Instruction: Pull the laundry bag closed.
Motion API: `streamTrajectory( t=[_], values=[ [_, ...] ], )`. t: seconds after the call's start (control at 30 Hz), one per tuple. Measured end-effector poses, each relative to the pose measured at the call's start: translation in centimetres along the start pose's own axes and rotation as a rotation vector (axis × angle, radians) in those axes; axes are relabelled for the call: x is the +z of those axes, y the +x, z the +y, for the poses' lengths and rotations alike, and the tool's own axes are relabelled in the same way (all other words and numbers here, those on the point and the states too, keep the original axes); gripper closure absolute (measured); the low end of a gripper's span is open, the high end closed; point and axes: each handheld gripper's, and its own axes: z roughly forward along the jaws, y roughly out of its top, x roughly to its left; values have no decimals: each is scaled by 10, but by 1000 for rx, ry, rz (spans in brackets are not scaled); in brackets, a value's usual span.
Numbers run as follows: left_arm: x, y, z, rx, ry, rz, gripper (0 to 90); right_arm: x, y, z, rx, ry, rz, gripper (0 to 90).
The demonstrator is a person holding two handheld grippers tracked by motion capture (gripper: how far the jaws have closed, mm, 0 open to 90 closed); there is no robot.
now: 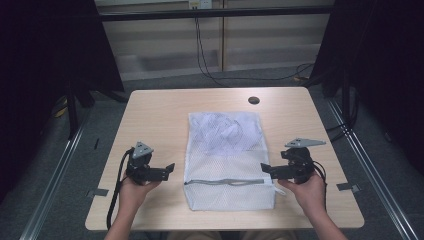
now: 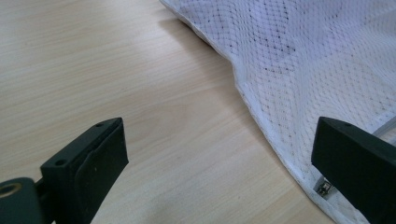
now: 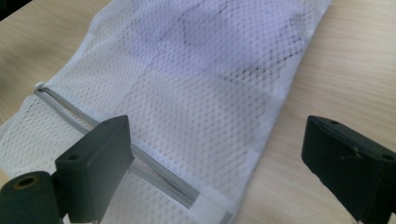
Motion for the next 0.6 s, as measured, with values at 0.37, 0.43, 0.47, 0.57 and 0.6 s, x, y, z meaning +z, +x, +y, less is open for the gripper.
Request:
streamTrajectory(
  t=[0.37,0.43,0.47,0.57,0.6],
  values=[
    [-9,3,-4,-45,30,-38,50,26,34,10,-10,69,56,103],
    [-10,3,-5,-52,29,-38,50,30,40,12,-14,77,68,112],
    [-11,5,-6,-52,31,-41,50,32,44,13,-18,80,77,119],
    [-10,6,-7,-55,37,-41,52,39,54,15,-32,97,98,127],
    [-10,7,-7,-58,41,-43,52,39,54,15,-32,97,98,127]
  ],
)
